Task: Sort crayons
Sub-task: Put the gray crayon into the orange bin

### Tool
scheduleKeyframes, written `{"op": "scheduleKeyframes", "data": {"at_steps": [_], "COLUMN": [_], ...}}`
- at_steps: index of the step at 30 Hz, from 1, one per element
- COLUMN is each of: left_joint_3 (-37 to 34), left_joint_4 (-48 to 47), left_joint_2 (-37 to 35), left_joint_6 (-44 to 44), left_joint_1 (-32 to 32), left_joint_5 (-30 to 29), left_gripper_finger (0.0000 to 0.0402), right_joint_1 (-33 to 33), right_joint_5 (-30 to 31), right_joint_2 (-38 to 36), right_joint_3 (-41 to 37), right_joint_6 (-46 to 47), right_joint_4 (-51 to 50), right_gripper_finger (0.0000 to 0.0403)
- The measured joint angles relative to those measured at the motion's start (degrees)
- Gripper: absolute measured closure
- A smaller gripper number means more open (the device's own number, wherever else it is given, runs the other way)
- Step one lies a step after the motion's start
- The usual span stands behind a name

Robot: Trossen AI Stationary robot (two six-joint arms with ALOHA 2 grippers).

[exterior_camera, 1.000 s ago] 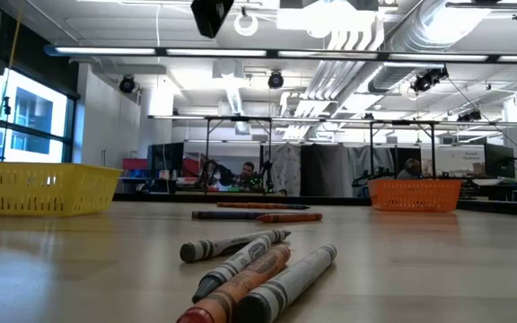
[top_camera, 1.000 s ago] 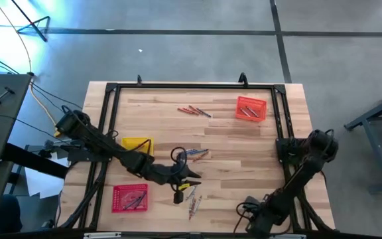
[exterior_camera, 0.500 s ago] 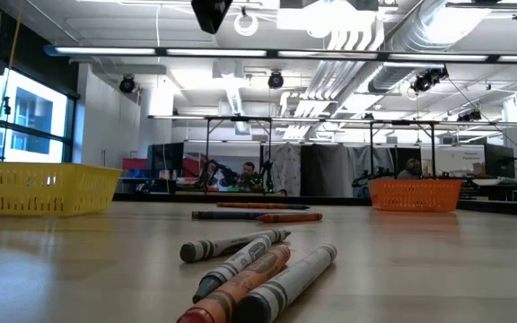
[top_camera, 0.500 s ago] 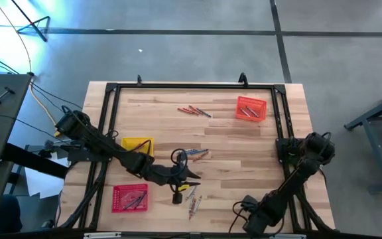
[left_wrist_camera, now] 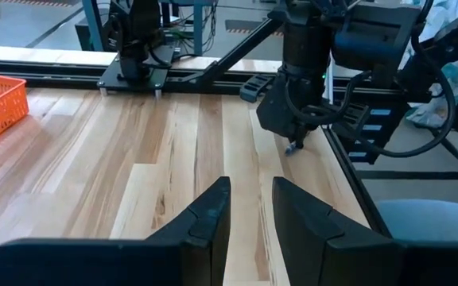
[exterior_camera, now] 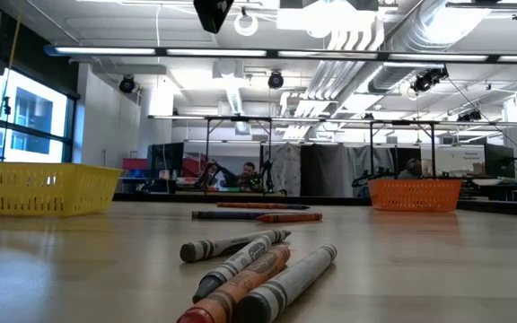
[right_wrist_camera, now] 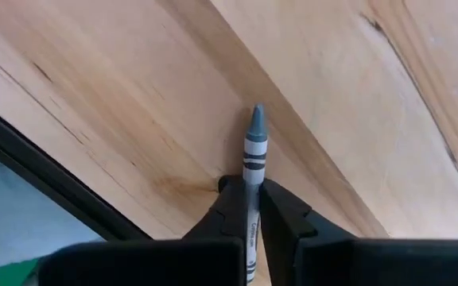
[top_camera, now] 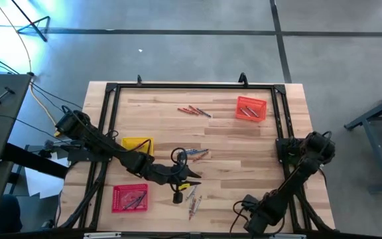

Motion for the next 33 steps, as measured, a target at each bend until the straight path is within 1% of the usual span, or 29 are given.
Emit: {"op": "scheduleKeyframes", "data": {"at_steps": [2,5,6,11,16,21,24,28,30,33], "left_joint_3": [0.0,0.0,0.0,0.0,0.0,0.0,0.0,0.0,0.0,0.0], "left_joint_4": [0.0,0.0,0.0,-0.1,-0.1,0.0,-0.1,-0.1,-0.1,-0.2], "left_joint_2": [0.0,0.0,0.0,0.0,0.0,0.0,0.0,0.0,0.0,-0.8], "left_joint_6": [0.0,0.0,0.0,0.1,0.1,4.3,7.2,9.3,10.8,13.9], "left_joint_1": [0.0,0.0,0.0,0.0,0.0,0.0,0.0,0.2,0.5,1.5], "left_joint_5": [0.0,0.0,0.0,0.0,0.0,-0.6,-4.2,-11.1,-14.5,-19.6], "left_gripper_finger": [0.0319,0.0319,0.0319,0.0319,0.0319,0.0319,0.0319,0.0319,0.0319,0.0319], "right_joint_1": [0.0,-0.2,-0.3,-0.3,-1.3,-3.3,-4.9,-7.9,-9.7,-12.7], "right_joint_5": [0.8,5.1,6.1,9.0,17.1,29.4,37.5,47.2,51.0,54.6], "right_joint_2": [-1.3,-3.8,-4.7,-9.6,-15.3,-21.9,-26.0,-30.5,-32.4,-34.6], "right_joint_3": [-0.1,-0.6,-0.5,-0.3,-0.2,-0.2,-0.1,-0.1,-0.1,-0.1], "right_joint_6": [-0.4,-0.5,-0.4,-0.3,-1.9,-7.1,-11.7,-20.0,-24.6,-31.6], "right_joint_4": [-0.2,-3.4,-2.8,-5.8,-8.9,-11.9,-12.9,-13.0,-12.8,-12.8], "right_gripper_finger": [0.0397,0.0397,0.0399,0.0400,0.0401,0.0401,0.0401,0.0402,0.0402,0.0402]}}
